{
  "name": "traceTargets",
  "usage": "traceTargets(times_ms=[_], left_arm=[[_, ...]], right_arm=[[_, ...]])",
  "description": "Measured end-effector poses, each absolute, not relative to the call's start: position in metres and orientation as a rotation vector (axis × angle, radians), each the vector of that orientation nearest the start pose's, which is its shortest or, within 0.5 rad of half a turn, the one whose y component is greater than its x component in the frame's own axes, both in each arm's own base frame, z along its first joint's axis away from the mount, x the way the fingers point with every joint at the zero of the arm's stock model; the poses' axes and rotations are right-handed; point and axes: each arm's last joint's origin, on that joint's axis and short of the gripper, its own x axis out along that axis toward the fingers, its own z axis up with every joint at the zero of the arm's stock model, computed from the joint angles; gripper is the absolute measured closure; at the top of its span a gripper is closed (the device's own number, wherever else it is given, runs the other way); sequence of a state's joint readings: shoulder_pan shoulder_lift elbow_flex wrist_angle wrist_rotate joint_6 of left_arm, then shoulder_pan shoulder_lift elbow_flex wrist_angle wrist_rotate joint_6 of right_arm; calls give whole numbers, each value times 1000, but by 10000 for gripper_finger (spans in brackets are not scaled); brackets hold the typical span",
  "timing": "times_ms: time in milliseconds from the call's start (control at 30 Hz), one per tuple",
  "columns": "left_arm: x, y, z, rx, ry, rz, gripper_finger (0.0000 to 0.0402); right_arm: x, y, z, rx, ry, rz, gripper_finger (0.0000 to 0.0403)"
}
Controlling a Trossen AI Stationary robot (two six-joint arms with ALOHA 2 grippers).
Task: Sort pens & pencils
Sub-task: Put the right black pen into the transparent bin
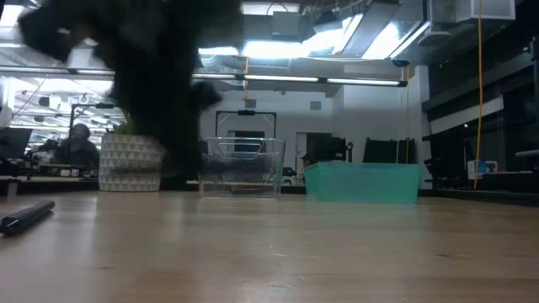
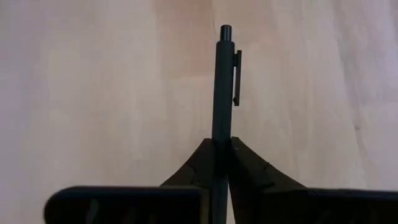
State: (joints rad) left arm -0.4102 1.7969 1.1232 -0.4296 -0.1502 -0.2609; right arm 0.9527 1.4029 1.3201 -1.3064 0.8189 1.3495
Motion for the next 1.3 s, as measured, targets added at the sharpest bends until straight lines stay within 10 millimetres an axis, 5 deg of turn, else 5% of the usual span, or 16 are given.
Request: traceTargets(times_ms=[267,500,667,933,1100,1300], left_arm=[[315,-94,243,112,922,-33,385],[303,-11,291,54,757,263,385],[308,50,293,-63,682,455,385],[310,125,269,-276,666,626,385],[313,148,245,-372,717,678,385],[318,152,233,-399,737,674,385]], right_arm=[[157,184,317,189,719,-439,276],[157,184,317,189,718,-439,276],[157,184,318,182,697,-446,276],[157,183,318,174,695,-448,276],[157,183,318,173,696,-447,276],[157,184,317,176,706,-444,276]])
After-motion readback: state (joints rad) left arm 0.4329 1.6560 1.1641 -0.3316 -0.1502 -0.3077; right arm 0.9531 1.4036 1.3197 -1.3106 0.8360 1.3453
